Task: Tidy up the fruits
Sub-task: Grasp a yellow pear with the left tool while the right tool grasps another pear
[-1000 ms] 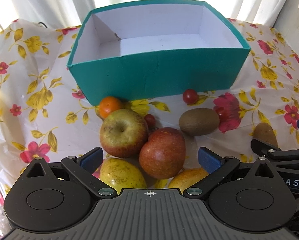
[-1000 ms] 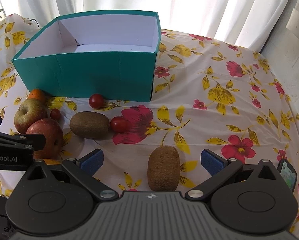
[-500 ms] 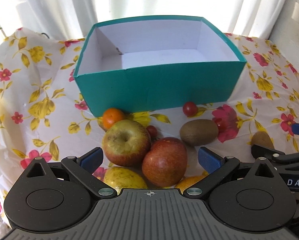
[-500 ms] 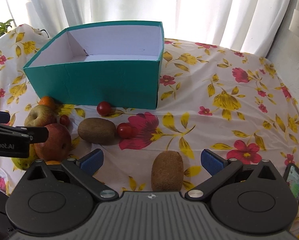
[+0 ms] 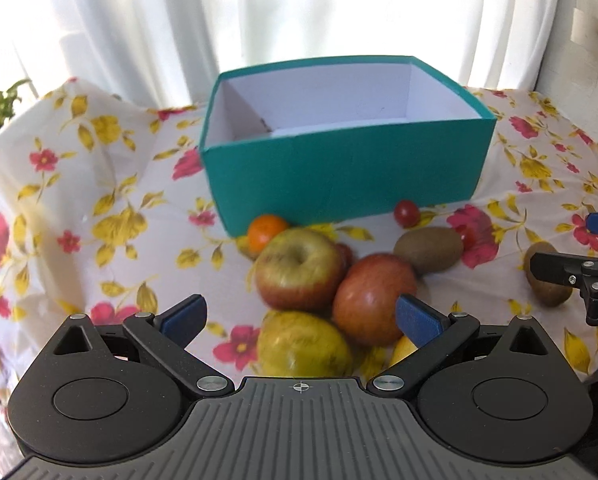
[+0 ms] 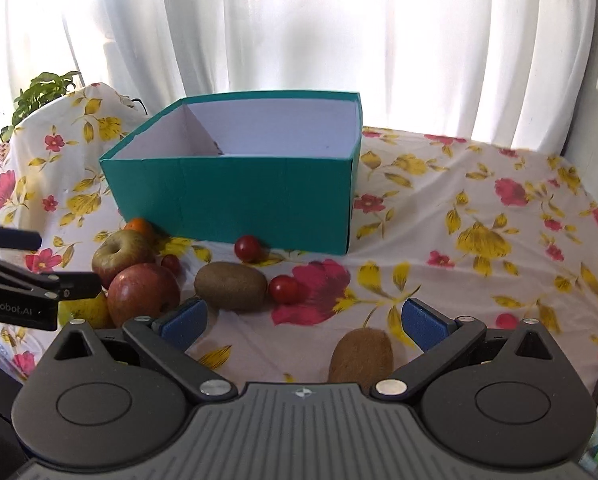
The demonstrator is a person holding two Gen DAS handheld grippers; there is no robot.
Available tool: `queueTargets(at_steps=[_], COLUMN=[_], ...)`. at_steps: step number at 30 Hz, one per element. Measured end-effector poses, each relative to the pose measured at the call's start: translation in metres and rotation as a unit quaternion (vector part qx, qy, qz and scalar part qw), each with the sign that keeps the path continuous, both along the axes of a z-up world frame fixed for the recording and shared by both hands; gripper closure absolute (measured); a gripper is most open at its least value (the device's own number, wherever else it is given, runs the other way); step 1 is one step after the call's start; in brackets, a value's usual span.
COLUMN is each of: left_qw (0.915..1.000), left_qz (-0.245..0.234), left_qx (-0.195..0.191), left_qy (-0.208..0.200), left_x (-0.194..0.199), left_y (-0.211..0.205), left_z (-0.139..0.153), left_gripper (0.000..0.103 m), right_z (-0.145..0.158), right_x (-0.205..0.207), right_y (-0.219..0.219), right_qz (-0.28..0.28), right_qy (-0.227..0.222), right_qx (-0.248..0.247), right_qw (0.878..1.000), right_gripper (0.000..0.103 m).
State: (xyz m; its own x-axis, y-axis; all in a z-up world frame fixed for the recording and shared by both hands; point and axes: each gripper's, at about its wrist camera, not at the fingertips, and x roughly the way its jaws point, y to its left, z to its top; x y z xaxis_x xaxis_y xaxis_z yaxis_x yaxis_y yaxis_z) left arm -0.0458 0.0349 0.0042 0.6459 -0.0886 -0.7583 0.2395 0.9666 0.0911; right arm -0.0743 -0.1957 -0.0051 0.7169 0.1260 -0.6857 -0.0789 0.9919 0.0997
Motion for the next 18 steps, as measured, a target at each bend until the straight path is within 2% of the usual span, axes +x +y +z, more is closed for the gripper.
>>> queueTargets(at_steps=[6,10,16,18], left_qw=[0.9996,0.9990,0.9963,0.9950], left_qz=[0.007,-0.007,-0.016,-0.018], left_qx=[0.008,0.007,-0.002,-0.016], left_qy=[0.025,0.044,0.084,0.097], left_x=[0.002,0.007,0.022,0.026], left_y=[0.013,0.012,0.012,0.015], left_z=[-0.019,-0.030,-0.051,-0.057], left_gripper=[0.002,0.015,0.019,0.021], right_z=[-0.011,-0.013,-0.017,-0.019], right_x=[0.001,0.001,0.000,-0.001], right_y=[0.004,0.001,-0.003,-0.005], right_qz=[-0.001,-0.006,-0.032,-0.040], right_qy=[0.019,0.023,0.037,0.041], right_qx=[0.010,0.014,0.011,0.008], right_qw=[1.000,1.000,0.999,0.998], right_gripper=[0.000,0.000,0.000,0.000])
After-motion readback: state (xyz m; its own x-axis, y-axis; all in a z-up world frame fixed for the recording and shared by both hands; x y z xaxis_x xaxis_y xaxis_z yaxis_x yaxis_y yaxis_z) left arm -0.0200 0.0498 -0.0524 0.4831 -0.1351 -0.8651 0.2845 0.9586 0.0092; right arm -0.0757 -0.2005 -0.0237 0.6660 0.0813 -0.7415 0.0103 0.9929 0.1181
